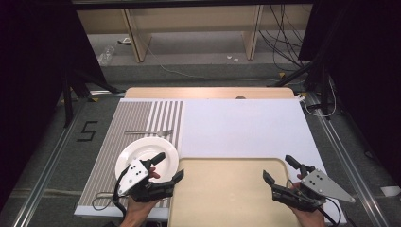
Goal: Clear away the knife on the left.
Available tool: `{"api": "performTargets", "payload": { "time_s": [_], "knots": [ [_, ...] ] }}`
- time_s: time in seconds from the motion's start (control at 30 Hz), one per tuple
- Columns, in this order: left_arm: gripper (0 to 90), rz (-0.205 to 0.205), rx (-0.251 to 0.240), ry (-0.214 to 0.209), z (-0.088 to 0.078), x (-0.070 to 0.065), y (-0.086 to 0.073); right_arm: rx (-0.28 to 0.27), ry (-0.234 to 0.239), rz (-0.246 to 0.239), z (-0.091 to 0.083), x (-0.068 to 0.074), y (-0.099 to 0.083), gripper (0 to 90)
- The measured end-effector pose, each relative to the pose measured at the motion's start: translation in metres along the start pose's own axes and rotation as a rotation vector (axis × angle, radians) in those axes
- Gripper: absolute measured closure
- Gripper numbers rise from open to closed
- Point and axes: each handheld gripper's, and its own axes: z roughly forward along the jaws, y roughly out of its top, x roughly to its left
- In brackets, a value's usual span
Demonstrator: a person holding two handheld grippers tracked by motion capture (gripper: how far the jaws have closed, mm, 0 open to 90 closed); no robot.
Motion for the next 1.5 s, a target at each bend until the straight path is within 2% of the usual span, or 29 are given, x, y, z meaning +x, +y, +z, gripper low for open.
{"api": "performTargets", "payload": {
  "time_s": [0.4, 0.47, 0.57, 0.63, 0.77, 0.83, 0.97, 1.1, 1.13, 1.2, 1.27, 1.37, 1.5],
  "knots": [
    [15.9, -0.009, 0.009, 0.002, -0.001, 0.000, 0.001, -0.004, 0.002, 0.009, -0.001, 0.000, 0.000, 15.6],
    [15.7, -0.044, 0.006, -0.024, -0.003, 0.001, 0.003, -0.010, 0.004, 0.011, -0.001, -0.001, 0.000, 15.7],
    [15.6, -0.065, 0.000, -0.042, -0.006, 0.001, 0.006, -0.010, 0.007, 0.009, -0.001, 0.000, 0.000, 15.7],
    [15.6, -0.055, 0.002, -0.039, -0.009, 0.002, 0.007, -0.011, 0.007, 0.010, -0.001, 0.000, 0.000, 15.7],
    [15.6, -0.063, -0.002, -0.044, -0.014, 0.006, 0.012, -0.010, 0.005, 0.011, -0.001, 0.000, 0.001, 15.7],
    [15.7, -0.051, 0.003, -0.047, -0.017, 0.008, 0.014, -0.011, 0.005, 0.011, -0.001, -0.001, 0.001, 15.7],
    [15.9, -0.046, 0.048, -0.074, -0.020, 0.014, 0.021, -0.009, 0.009, 0.009, -0.002, -0.001, 0.001, 15.9],
    [16.0, -0.020, 0.092, -0.074, -0.021, 0.016, 0.027, -0.006, 0.009, 0.011, -0.001, -0.001, 0.001, 15.9],
    [16.1, -0.029, 0.109, -0.090, -0.021, 0.017, 0.028, -0.006, 0.009, 0.011, -0.001, -0.001, 0.001, 15.9],
    [16.4, -0.073, 0.120, -0.130, -0.023, 0.020, 0.031, -0.009, 0.011, 0.011, -0.001, -0.001, 0.000, 15.9],
    [16.5, -0.064, 0.128, -0.126, -0.024, 0.021, 0.032, -0.009, 0.010, 0.010, -0.001, -0.001, 0.000, 15.9],
    [16.3, -0.042, 0.160, -0.131, -0.023, 0.022, 0.033, -0.004, 0.009, 0.014, -0.001, -0.001, 0.000, 15.9],
    [16.3, -0.016, 0.217, -0.111, -0.023, 0.024, 0.033, -0.004, 0.009, 0.012, -0.001, -0.001, 0.000, 15.9]
  ]
}}
